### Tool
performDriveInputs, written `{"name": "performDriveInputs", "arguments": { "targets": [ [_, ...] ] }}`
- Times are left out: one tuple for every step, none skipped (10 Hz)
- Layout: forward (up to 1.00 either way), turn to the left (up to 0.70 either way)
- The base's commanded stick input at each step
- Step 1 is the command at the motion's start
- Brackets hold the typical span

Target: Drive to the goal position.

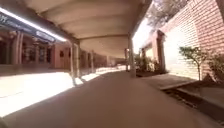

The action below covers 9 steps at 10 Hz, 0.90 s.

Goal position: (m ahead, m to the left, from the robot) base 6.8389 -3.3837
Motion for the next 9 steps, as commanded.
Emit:
{"name": "performDriveInputs", "arguments": {
  "targets": [
    [0.85, 0.00],
    [0.85, 0.00],
    [0.85, 0.00],
    [0.85, 0.00],
    [0.85, 0.00],
    [0.85, 0.00],
    [0.85, 0.00],
    [0.85, 0.00],
    [0.85, 0.00]
  ]
}}
